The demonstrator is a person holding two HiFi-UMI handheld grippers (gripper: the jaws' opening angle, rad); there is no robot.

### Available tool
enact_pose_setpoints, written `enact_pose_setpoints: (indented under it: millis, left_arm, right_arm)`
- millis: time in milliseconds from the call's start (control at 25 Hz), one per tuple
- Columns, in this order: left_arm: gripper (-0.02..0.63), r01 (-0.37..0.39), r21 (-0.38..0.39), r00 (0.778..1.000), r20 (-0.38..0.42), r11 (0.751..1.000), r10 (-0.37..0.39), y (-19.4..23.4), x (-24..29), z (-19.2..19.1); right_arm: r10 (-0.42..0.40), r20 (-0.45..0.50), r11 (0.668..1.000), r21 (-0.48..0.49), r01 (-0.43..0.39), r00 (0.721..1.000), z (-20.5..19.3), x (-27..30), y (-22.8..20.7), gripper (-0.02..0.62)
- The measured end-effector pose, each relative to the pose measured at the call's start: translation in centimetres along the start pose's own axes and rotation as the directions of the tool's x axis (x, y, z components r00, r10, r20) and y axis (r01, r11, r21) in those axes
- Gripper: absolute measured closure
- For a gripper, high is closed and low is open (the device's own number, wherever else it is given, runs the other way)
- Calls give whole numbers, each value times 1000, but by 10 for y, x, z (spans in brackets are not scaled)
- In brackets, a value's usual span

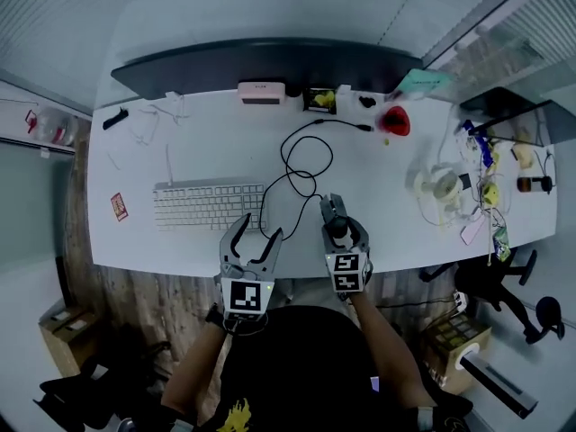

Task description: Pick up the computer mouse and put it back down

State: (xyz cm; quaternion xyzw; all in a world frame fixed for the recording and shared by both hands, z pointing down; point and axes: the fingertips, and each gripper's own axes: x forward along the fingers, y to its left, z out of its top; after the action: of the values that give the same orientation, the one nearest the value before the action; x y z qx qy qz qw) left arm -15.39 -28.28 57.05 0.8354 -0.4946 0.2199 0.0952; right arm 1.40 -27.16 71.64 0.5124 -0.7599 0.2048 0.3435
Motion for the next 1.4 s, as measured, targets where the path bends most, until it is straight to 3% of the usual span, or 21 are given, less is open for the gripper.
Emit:
enact_pose_setpoints:
  millis: [200, 360, 600, 800, 880, 960, 1040, 1120, 1240, 1400]
  left_arm:
    - [328, -59, 67, 976, 214, 996, 43, 13, -38, 54]
    - [328, -108, 65, 935, 347, 992, 79, 22, -86, 103]
    - [374, -209, 9, 872, 454, 978, 182, 56, -159, 178]
    - [388, -280, 74, 784, 593, 957, 183, 61, -224, 243]
    - [388, -273, 69, 754, 635, 959, 169, 59, -244, 264]
    - [388, -245, 38, 721, 675, 969, 155, 58, -260, 281]
    - [388, -229, 13, 703, 694, 973, 156, 60, -269, 290]
    - [388, -229, -5, 701, 693, 974, 168, 66, -269, 291]
    - [388, -234, -5, 728, 662, 972, 179, 71, -255, 278]
    - [388, -242, 24, 777, 603, 970, 179, 71, -217, 252]
  right_arm:
    - [-33, 202, 999, 33, 27, 979, 79, -56, -2, 316]
    - [-51, 375, 999, 20, 47, 926, 149, -126, -6, 316]
    - [-82, 635, 992, -19, 121, 769, 264, -245, -10, 316]
    - [-70, 788, 981, -57, 185, 612, 326, -348, 2, 316]
    - [-55, 837, 976, -69, 205, 545, 338, -384, 10, 316]
    - [-40, 865, 973, -80, 216, 500, 344, -409, 20, 316]
    - [-29, 874, 972, -88, 218, 484, 345, -418, 26, 316]
    - [-26, 870, 971, -95, 219, 493, 342, -414, 25, 316]
    - [-25, 852, 974, -98, 206, 523, 334, -394, 21, 316]
    - [-38, 808, 977, -94, 192, 588, 322, -349, 11, 314]
